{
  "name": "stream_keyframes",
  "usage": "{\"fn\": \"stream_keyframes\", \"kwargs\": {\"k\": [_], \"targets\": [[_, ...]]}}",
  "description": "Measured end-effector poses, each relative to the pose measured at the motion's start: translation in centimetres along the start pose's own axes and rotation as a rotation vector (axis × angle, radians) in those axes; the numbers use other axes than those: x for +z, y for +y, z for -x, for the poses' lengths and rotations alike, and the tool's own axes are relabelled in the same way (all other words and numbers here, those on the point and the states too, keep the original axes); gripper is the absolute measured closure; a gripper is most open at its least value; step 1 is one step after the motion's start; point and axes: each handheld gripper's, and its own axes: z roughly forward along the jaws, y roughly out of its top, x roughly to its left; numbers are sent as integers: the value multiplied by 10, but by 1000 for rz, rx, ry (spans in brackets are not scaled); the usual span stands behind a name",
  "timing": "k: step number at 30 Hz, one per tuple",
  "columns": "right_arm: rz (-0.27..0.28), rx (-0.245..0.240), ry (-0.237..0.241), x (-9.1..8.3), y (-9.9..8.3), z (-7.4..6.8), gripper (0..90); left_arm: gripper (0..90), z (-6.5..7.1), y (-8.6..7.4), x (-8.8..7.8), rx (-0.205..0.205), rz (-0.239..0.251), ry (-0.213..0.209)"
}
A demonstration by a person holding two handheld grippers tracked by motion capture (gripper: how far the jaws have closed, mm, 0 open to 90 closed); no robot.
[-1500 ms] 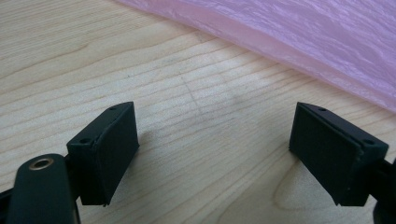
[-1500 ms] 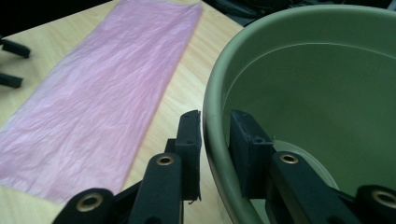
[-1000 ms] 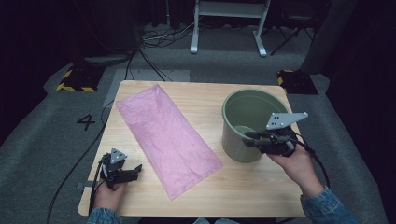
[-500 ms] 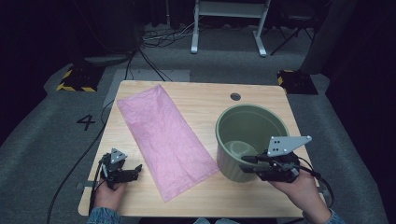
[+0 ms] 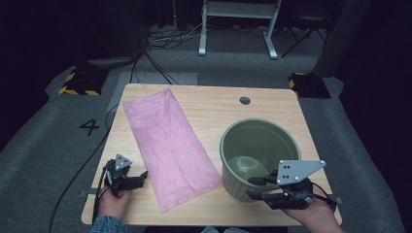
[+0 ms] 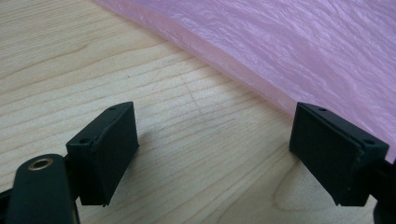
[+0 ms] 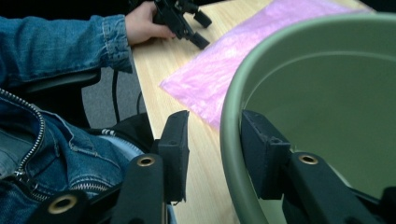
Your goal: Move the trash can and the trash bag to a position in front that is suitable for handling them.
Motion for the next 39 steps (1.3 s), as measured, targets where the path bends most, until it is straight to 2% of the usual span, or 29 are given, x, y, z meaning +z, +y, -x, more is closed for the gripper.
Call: {"fn": "stream_keyframes", "kwargs": {"k": [2,4,6,9,11,12,13,14,21,23,25,26,27,29,31,32,33,35,36,39], "targets": [[37,12,-23,-9,1,4,595,152,0,0,0,-1,0,0],[48,21,-38,-12,0,7,587,152,0,0,0,0,0,0],[72,42,-80,-22,-1,16,557,151,0,0,0,-2,1,0],[84,52,-107,-26,-2,23,537,151,0,0,0,-1,0,-1],[92,58,-148,-33,-4,32,523,151,0,0,0,-1,0,-1],[92,58,-148,-33,-4,32,523,151,0,0,0,-1,0,-1],[98,67,-175,-38,-6,38,517,151,0,0,0,-1,0,-1],[98,67,-175,-38,-6,38,517,151,0,0,0,-1,0,-1],[129,141,-282,-60,-17,68,507,151,0,0,0,-1,0,-1],[133,151,-293,-62,-19,71,506,151,0,0,0,-1,1,-1],[140,169,-316,-68,-23,76,506,151,0,0,0,-1,1,-1],[145,182,-348,-75,-28,81,505,151,0,0,0,-2,0,0],[145,182,-348,-75,-28,81,505,151,0,0,0,-1,0,-1],[153,210,-399,-86,-37,88,504,151,0,0,0,-1,1,-1],[160,237,-431,-91,-46,94,497,151,0,0,0,-1,0,-1],[160,237,-431,-91,-46,94,497,151,0,0,0,-1,0,-1],[147,263,-470,-92,-56,99,491,151,0,0,0,-1,1,-1],[140,274,-480,-91,-62,102,490,151,0,0,0,-1,0,-1],[132,301,-494,-88,-74,107,484,151,0,0,0,-1,1,0],[115,339,-527,-78,-94,114,464,151,0,0,0,-1,1,0]]}}
